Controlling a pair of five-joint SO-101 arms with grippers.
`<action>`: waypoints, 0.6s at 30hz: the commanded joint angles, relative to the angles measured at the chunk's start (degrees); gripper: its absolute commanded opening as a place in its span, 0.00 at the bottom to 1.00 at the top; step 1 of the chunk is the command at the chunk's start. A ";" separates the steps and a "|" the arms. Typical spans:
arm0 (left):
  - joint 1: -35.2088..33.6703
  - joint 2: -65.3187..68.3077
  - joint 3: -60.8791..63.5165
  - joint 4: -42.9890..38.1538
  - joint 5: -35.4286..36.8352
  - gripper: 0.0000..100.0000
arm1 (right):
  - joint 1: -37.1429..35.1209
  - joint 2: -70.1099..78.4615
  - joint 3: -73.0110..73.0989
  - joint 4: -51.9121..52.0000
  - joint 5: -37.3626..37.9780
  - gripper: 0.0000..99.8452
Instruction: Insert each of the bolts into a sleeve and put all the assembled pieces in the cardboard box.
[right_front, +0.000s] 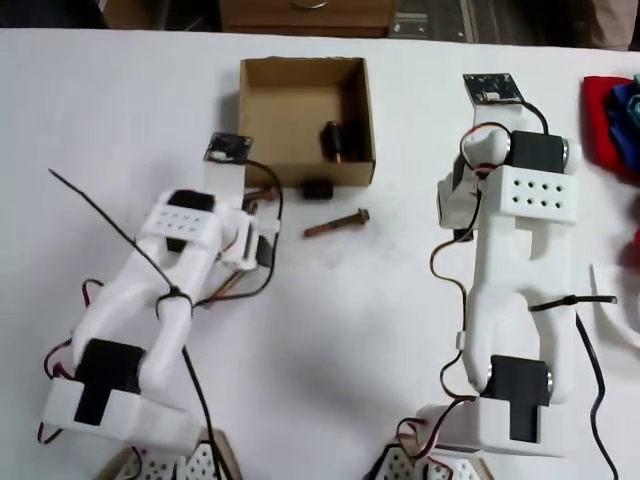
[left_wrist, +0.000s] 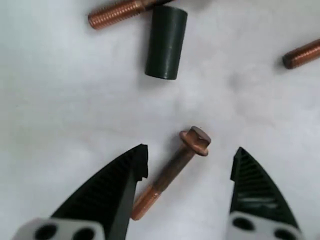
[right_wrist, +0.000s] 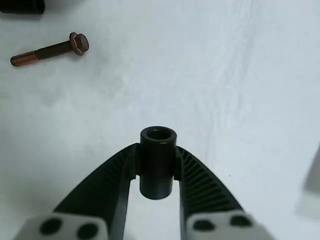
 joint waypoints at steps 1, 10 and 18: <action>-1.05 -0.26 0.04 -0.62 0.09 0.29 | 0.75 -3.21 -0.26 -0.40 0.09 0.02; -0.26 -0.18 0.22 -0.18 -35.43 0.29 | 0.75 -3.56 -0.26 -0.22 0.00 0.02; -0.18 -0.09 0.13 -0.26 -41.85 0.29 | 0.75 -3.65 -0.26 -0.13 0.00 0.02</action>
